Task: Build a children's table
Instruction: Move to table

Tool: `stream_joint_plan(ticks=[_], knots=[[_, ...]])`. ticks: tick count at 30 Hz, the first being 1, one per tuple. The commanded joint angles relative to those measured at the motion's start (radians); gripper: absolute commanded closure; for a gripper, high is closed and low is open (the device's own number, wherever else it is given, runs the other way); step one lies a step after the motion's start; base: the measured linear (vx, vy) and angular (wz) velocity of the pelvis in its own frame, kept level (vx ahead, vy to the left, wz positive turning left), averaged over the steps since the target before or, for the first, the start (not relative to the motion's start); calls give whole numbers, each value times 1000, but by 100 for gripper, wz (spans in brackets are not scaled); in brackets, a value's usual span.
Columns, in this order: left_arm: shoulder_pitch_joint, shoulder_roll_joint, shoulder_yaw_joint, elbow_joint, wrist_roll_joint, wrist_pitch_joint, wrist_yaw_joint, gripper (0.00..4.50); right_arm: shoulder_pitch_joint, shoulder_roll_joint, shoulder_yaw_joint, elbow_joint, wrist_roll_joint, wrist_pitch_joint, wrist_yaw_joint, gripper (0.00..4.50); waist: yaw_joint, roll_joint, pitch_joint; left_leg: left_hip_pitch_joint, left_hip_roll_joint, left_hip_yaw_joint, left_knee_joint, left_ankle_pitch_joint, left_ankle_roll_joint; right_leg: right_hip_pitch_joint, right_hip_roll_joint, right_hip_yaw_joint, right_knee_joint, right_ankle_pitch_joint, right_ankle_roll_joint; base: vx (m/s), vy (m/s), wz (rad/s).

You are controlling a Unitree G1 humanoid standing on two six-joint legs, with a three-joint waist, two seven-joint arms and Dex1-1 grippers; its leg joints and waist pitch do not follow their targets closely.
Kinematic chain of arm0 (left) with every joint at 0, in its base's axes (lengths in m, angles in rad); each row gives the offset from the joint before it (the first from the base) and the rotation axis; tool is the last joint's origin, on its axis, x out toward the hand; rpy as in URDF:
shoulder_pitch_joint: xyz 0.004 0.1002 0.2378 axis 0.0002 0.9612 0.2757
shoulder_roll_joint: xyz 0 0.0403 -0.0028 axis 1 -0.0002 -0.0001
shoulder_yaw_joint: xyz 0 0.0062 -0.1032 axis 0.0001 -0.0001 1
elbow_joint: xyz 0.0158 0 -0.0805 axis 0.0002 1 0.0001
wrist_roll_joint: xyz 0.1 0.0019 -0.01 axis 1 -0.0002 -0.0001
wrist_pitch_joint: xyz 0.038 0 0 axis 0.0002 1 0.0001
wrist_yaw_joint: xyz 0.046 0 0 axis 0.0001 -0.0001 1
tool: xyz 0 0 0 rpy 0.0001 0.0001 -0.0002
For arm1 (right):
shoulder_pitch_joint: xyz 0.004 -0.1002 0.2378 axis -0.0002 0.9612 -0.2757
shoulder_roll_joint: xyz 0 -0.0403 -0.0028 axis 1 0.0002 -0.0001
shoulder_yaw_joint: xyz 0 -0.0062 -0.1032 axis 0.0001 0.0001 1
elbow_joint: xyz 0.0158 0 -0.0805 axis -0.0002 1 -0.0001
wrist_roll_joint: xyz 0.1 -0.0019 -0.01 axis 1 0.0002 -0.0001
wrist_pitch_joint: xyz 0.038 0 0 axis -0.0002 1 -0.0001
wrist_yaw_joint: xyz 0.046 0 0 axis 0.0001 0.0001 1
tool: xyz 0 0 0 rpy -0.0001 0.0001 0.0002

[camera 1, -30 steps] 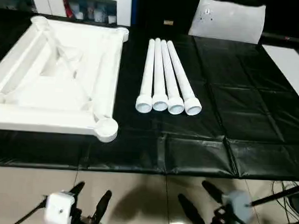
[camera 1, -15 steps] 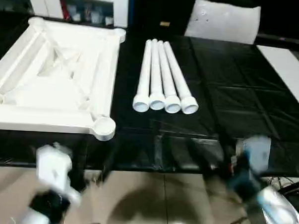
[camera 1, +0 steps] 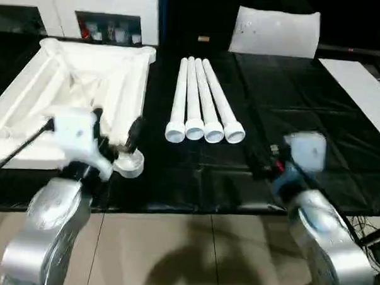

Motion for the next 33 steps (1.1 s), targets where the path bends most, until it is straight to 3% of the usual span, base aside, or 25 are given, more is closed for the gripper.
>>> stream_joint_plan(ticks=[1, 2, 4, 6, 7, 8, 9, 10, 11, 13, 14, 16, 18, 21, 22, 24, 25, 26, 27, 28, 29, 30, 31, 32, 33], knots=[[12, 3, -13, 15, 12, 31, 8, 4, -13, 15, -15, 17, 36, 36, -7, 0, 18, 2, -56, -42, 15, -26, -28, -32, 113, 78, -129, 101, -97, 4, -180, 0, 0, 0], [20, 3, -14, 19, 23, 30, 5, 4, -19, 21, -10, 23, 26, 32, -12, 0, 38, 1, -59, -56, 17, -47, 20, -31, 157, 92, -194, 145, -124, -12, -226, 6, 50, -2], [37, -4, -15, 24, 38, 39, 2, 4, -28, 35, -5, 41, -1, 17, -13, 0, 50, 10, -61, -100, 38, -102, 75, -12, 164, 109, -259, 177, -138, 1, -333, 1, 112, -9], [47, -6, -19, 25, 47, 39, 2, 4, -30, 39, 4, 54, -23, 10, -10, 0, 48, 44, -63, -74, 38, -106, 2, 58, 177, 74, -158, 98, -109, 21, -353, 4, 185, -1], [51, -7, -20, 24, 46, 44, 4, 4, -30, 41, 6, 57, -25, 6, -9, 0, 14, 57, -66, -15, 18, -79, -40, 148, 279, 24, -38, 26, -50, 30, -296, 12, 201, 6], [54, -9, -24, 23, 42, 50, 13, 4, -31, 45, 5, 59, -20, 18, -11, 0, -19, 68, -70, 39, 12, -95, -48, 233, 415, -26, 15, -37, 5, -48, -208, -8, 227, 10], [57, -6, -36, 22, 53, 58, 21, 4, -32, 42, 8, 62, -3, 20, 6, 0, -20, 75, -59, 35, 14, -84, -69, 224, 444, -44, 28, -60, 27, -92, -159, -49, 215, 8], [58, -5, -42, 22, 58, 61, 24, 4, -32, 41, 9, 64, 4, 21, 14, 0, -24, 61, -54, 12, 38, -104, -88, 211, 475, -34, 21, -68, 50, -94, -69, -49, 215, 8], [59, -5, -46, 22, 62, 64, 27, 4, -32, 39, 10, 65, 9, 21, 19, 0, -19, 56, -51, 6, 49, -107, -89, 193, 464, -30, 6, -65, 42, -91, -49, -60, 168, 7], [70, -27, -46, 22, 54, 63, 33, 4, -32, 24, 27, 67, -6, 9, 31, 0, -15, 35, -48, -22, 14, -88, -71, -23, 280, 4, -57, -7, -44, -112, -112, -76, 146, 6], [74, -35, -49, 20, 57, 58, 32, 4, -33, 22, 30, 69, -15, 10, 31, 0, -17, 35, -49, -30, 17, -99, -71, -92, 216, 22, -72, 4, -49, -132, -134, -93, 118, -3], [88, -47, -62, 12, 62, 49, 22, 4, -34, 31, 21, 75, -17, 15, 33, 0, -25, 36, -43, -28, 29, -111, -94, -367, -31, 21, -76, 12, -64, -189, -117, -93, 74, -7], [90, -49, -65, 9, 63, 50, 22, 4, -42, 40, 11, 81, -24, 12, 19, 0, -34, 39, -38, -18, 25, -117, -102, -514, -126, 8, -74, 14, -74, -237, -58, -73, 34, -1], [81, -49, -74, 6, 87, 55, 43, 4, -63, 52, -16, 74, 2, 83, 3, 0, -46, 27, -35, -13, 23, -123, -98, -600, -137, 1, -75, 17, -94, -324, -20, -47, 11, 0], [77, -55, -73, 7, 85, 60, 48, 4, -66, 48, -17, 72, 9, 94, 10, 0, -43, 42, -34, -10, 29, -134, -104, -624, -155, 3, -68, 16, -89, -313, -15, -69, -12, 3], [74, -68, -75, 11, 89, 52, 49, 4, -66, 31, -10, 71, 4, 88, 23, 0, -64, 41, -27, 1, 86, -169, -136, -685, -193, 10, -26, -11, -71, -181, -17, -65, -60, 9], [74, -70, -75, 12, 91, 49, 49, 4, -65, 29, -8, 70, -1, 84, 24, 0, -60, 67, -25, -4, 111, -181, -162, -712, -200, 16, -22, -22, -38, -154, -17, -45, -72, 9], [77, -83, -69, 15, 80, 56, 53, 4, -64, 28, -10, 69, -3, 80, 27, 0, -64, 62, -29, -16, 157, -192, -196, -696, -147, 23, -20, -28, 15, -93, -4, -39, -112, 8], [79, -95, -63, 14, 75, 56, 61, 4, -64, 28, -14, 66, -4, 82, 31, 0, -63, 55, -29, -18, 165, -185, -203, -679, -106, 24, -21, -28, 29, -81, 0, -24, -169, 12], [79, -95, -63, 14, 75, 56, 61, 4, -64, 28, -14, 66, -4, 82, 31, 0, -59, 51, -28, -20, 160, -173, -202, -662, -66, 21, -25, -24, 33, -80, -2, -24, -169, 12], [82, -104, -58, 13, 71, 51, 60, 4, -66, 31, -18, 63, 0, 92, 34, 0, -52, 22, -39, -23, 62, -118, -123, -569, 8, 19, -59, 19, -62, -177, -28, -10, -222, 7], [82, -98, -62, 6, 82, 53, 61, 4, -69, 27, -17, 62, 3, 99, 42, 0, -40, -20, -46, -57, -20, -68, -31, -385, 10, 19, -113, 39, -142, -528, -8, -26, -220, -6], [82, -99, -62, 4, 84, 55, 64, 4, -70, 25, -15, 61, 3, 101, 45, 0, -21, -17, -42, -46, -18, -73, 7, -273, 19, -1, -150, 64, -170, -728, 42, -26, -220, -6], [83, -100, -61, 1, 87, 63, 69, 4, -70, 20, -10, 60, 5, 103, 52, 0, -8, -33, -60, -77, -8, -83, 21, -85, 38, 21, -157, 94, -163, -834, 110, -17, -186, -14], [84, -90, -62, -3, 103, 67, 71, 4, -70, 18, 2, 55, 17, 107, 71, 0, -4, -35, -61, -87, -3, -82, 4, -44, 29, 21, -143, 81, -153, -807, 116, 7, -141, -15]])
